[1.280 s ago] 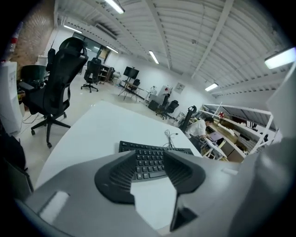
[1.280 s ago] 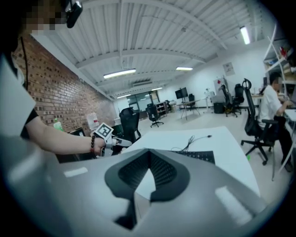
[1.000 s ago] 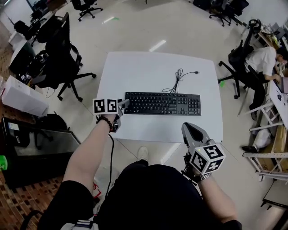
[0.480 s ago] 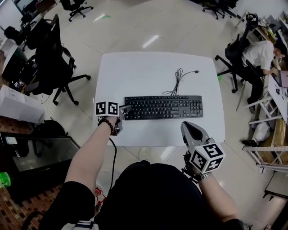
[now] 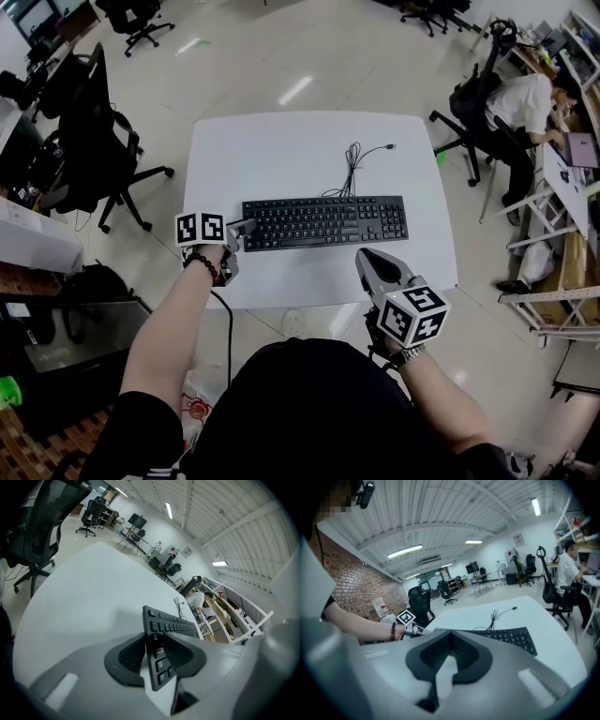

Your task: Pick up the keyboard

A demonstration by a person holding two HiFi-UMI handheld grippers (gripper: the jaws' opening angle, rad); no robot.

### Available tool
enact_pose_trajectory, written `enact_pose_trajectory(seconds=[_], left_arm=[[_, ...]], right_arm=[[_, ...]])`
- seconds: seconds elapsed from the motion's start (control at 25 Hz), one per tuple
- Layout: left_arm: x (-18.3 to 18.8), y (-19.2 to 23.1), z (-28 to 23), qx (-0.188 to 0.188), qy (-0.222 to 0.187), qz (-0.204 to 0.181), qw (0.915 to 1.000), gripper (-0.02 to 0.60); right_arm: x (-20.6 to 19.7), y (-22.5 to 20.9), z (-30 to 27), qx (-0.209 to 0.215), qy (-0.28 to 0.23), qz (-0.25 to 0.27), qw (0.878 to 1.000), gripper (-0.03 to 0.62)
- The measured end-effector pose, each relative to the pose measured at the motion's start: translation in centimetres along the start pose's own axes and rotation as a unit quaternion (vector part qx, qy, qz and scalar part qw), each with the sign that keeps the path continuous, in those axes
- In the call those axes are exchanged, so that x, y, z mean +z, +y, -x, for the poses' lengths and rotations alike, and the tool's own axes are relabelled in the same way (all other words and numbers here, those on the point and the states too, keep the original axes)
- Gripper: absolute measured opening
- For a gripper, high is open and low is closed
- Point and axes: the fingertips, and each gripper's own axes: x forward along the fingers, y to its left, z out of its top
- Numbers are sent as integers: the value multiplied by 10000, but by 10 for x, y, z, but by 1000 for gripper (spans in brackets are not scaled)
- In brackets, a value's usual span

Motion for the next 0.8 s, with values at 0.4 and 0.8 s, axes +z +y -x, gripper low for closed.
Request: enact_pose_trajectory(seconds=[0.4, 0.8], left_arm=[[18, -35, 26, -15, -141, -43, 9999, 104], [29, -54, 39, 24, -165, -160, 9997, 101]], right_arm=[[-30, -20, -22, 159, 255, -1078, 9937, 96], [-77, -62, -55, 156, 169, -3247, 9455, 216]])
